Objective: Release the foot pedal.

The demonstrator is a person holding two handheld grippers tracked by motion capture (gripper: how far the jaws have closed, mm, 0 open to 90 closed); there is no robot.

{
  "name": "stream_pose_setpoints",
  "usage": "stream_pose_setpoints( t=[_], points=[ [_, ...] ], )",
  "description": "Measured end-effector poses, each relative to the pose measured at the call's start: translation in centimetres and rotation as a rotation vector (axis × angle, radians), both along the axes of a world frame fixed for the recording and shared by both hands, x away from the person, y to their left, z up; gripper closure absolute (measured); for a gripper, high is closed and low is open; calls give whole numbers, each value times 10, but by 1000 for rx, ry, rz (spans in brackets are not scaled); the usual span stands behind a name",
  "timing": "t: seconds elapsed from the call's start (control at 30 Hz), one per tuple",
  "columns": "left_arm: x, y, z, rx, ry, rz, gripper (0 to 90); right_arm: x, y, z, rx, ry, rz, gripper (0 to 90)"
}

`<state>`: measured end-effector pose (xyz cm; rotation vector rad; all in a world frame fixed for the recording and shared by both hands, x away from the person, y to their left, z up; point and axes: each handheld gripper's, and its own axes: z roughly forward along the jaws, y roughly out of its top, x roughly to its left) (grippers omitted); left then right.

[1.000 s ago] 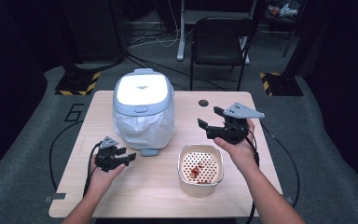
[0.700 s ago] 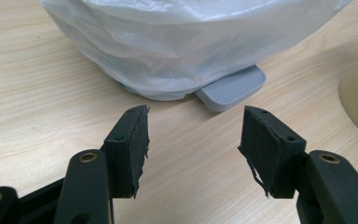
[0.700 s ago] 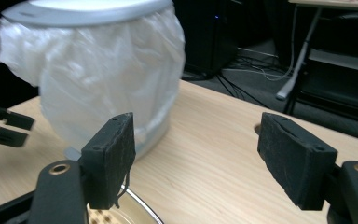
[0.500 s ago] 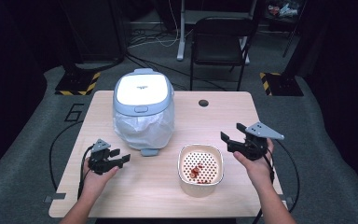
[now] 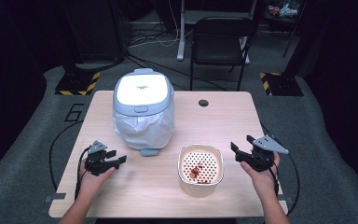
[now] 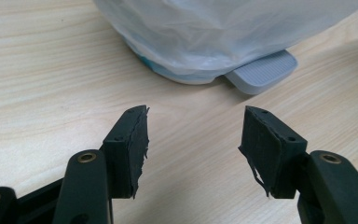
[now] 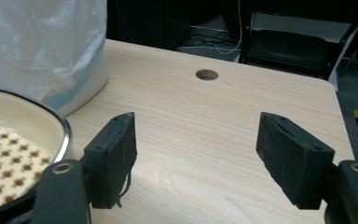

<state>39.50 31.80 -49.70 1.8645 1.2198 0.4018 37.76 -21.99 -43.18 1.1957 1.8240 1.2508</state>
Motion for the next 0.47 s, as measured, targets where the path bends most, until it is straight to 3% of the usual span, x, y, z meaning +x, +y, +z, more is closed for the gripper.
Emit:
stream_pose_setpoints(
  t=[0.3, 0.47],
  points=[
    [3, 7, -7, -17, 24, 34, 408, 2, -22, -36, -8, 52, -74, 297],
    [5, 6, -11, 3, 28, 40, 395, 4, -29, -49, -12, 88, -95, 282]
  ],
)
